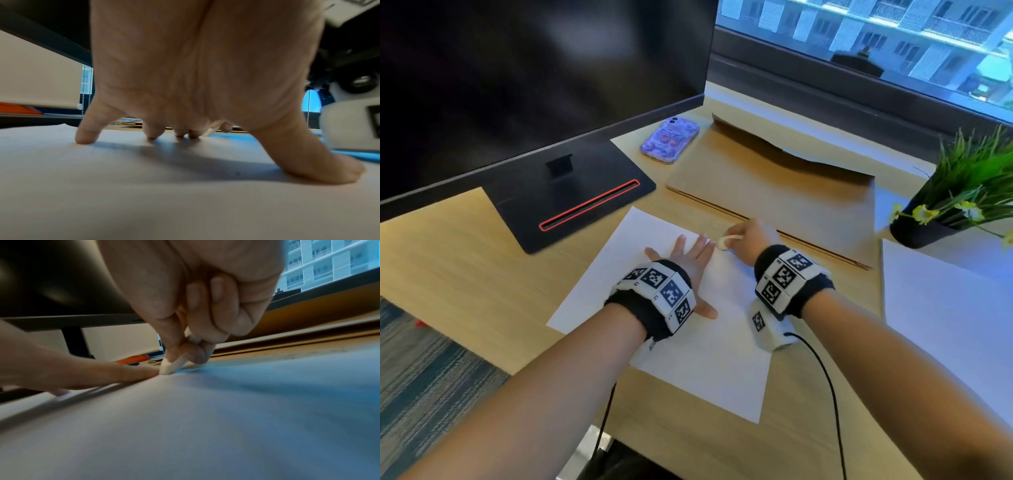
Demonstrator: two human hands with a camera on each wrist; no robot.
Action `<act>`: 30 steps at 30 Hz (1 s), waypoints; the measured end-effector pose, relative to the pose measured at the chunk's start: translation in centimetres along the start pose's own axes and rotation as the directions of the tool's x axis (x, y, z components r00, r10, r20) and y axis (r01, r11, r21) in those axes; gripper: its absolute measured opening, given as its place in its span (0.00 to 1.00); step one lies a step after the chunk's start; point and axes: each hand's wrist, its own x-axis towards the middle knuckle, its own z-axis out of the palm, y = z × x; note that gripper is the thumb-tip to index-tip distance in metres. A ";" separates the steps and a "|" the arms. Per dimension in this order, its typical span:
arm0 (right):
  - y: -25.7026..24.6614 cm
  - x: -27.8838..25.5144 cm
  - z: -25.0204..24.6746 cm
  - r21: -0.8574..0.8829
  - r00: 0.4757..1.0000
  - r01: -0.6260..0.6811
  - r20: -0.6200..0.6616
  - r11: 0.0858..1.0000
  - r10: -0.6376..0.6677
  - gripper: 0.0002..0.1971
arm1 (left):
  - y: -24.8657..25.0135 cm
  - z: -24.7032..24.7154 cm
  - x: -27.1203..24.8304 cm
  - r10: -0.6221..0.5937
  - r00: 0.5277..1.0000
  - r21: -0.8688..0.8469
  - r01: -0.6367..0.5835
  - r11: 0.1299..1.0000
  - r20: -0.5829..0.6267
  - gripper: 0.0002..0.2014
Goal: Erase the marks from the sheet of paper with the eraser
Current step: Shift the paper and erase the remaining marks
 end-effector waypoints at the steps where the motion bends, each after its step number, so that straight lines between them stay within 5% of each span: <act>1: 0.0 0.2 0.1 0.016 1.000 -0.010 -0.025 1.000 0.010 0.11 | 0.0 0.1 0.0 0.002 1.000 -0.001 -0.002 1.000 -0.004 0.61; 8: 0.7 -3.6 0.7 -0.151 0.962 0.128 0.259 0.980 -0.085 0.12 | 0.0 0.0 0.2 -0.006 1.000 0.026 0.006 1.000 0.013 0.61; 14: -0.2 -0.9 -0.3 -0.008 1.000 -0.014 0.006 1.000 0.015 0.12 | 0.0 0.0 0.0 -0.001 1.000 0.020 0.001 1.000 0.001 0.61; 18: 0.0 -4.7 -0.3 -0.198 0.957 0.152 0.275 0.968 -0.094 0.14 | 0.0 0.1 0.0 -0.002 1.000 0.021 0.002 1.000 0.003 0.61; 21: 1.2 -6.7 -0.3 -0.126 0.895 0.192 0.430 0.973 -0.121 0.11 | 0.2 -0.2 -0.1 -0.015 1.000 0.043 0.014 0.999 0.009 0.62; 23: 2.3 -6.4 -0.2 0.015 0.913 0.099 0.397 0.995 -0.097 0.09 | 0.6 -0.3 -0.2 -0.025 1.000 0.070 0.026 0.997 -0.007 0.61; 26: 3.2 -5.6 -0.3 0.215 0.982 -0.079 0.186 0.973 0.039 0.07 | 1.7 -0.6 -0.1 -0.048 0.994 0.061 0.054 0.997 -0.098 0.54; 30: 2.9 -4.8 0.1 0.160 0.992 -0.050 0.122 0.986 0.030 0.10 | 3.4 -0.8 0.0 -0.059 0.987 -0.025 0.055 0.998 -0.149 0.51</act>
